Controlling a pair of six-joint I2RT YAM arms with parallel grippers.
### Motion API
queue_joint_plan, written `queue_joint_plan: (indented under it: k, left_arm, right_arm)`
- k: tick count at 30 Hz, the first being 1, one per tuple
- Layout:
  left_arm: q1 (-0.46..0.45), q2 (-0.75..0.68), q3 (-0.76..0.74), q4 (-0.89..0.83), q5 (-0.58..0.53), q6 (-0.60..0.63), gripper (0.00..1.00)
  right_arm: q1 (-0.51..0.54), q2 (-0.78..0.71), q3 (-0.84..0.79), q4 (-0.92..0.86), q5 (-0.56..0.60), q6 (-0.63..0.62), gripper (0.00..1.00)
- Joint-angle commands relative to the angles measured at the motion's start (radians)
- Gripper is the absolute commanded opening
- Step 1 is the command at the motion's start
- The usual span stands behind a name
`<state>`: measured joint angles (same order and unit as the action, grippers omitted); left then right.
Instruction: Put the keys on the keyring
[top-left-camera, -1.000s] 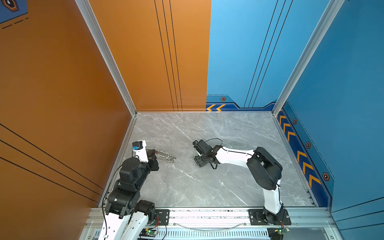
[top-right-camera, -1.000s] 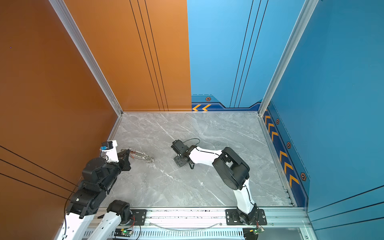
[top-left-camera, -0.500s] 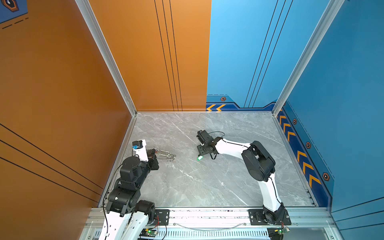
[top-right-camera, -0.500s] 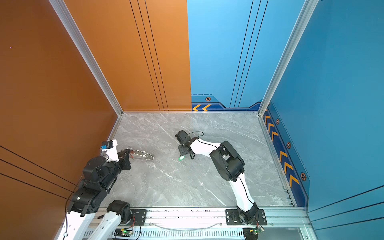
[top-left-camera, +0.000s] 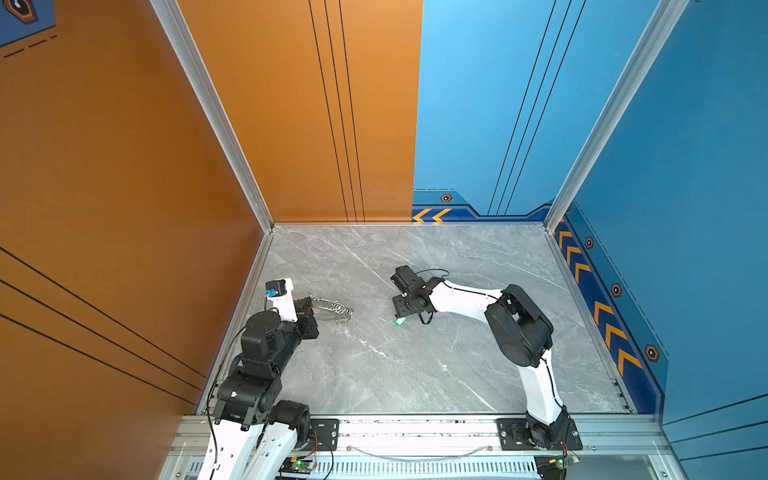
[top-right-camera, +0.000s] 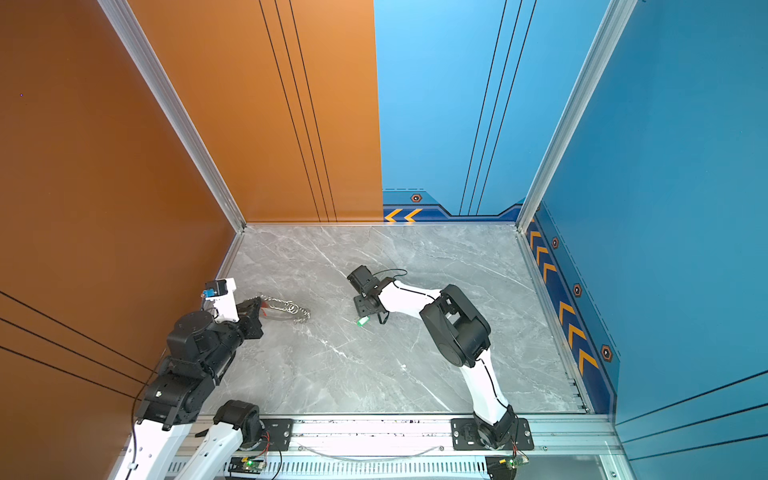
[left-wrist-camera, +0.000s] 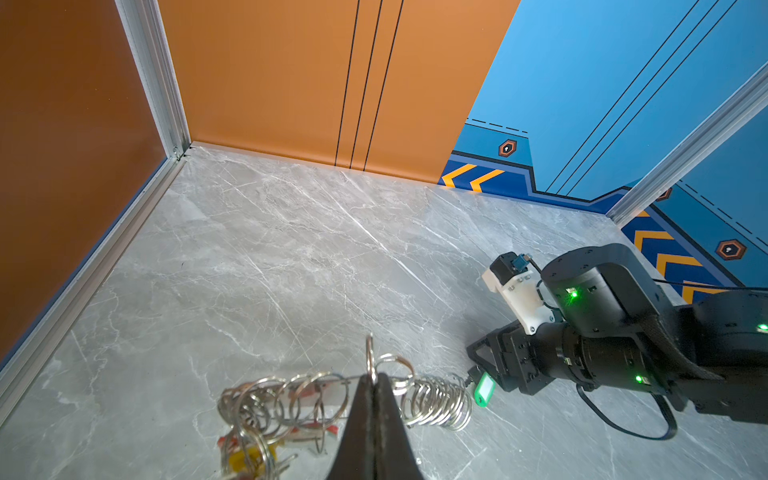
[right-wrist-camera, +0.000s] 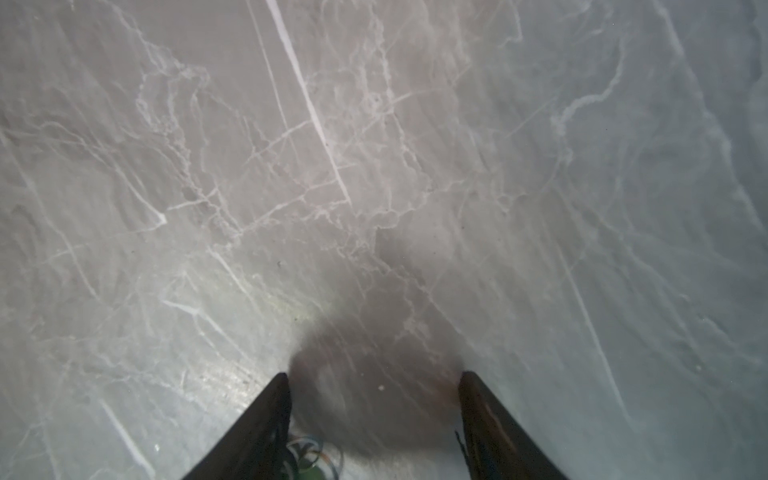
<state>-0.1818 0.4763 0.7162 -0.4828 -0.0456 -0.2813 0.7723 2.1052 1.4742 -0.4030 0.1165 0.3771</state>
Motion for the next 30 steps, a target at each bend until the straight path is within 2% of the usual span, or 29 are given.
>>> queue_joint_plan:
  k: [1, 8, 14, 22, 30]
  left_arm:
    - [0.011, -0.002, -0.002, 0.056, 0.026, -0.009, 0.0]
    - [0.013, -0.005, -0.004, 0.056, 0.026, -0.009, 0.0]
    - [0.013, -0.002, -0.005, 0.059, 0.03, -0.011, 0.0]
    - [0.012, 0.0, -0.006, 0.062, 0.035, -0.015, 0.0]
    - [0.013, 0.001, -0.007, 0.062, 0.036, -0.017, 0.0]
  right_arm:
    - [0.016, 0.03, 0.059, -0.123, 0.0, 0.043, 0.66]
    - [0.077, 0.062, 0.089, -0.231, 0.085, 0.02, 0.67]
    - [0.093, -0.001, -0.005, -0.281, 0.186, 0.055, 0.66]
    - [0.085, -0.152, -0.177, -0.248, 0.173, 0.031, 0.53]
    - [0.059, -0.309, -0.281, -0.209, 0.157, -0.01, 0.53]
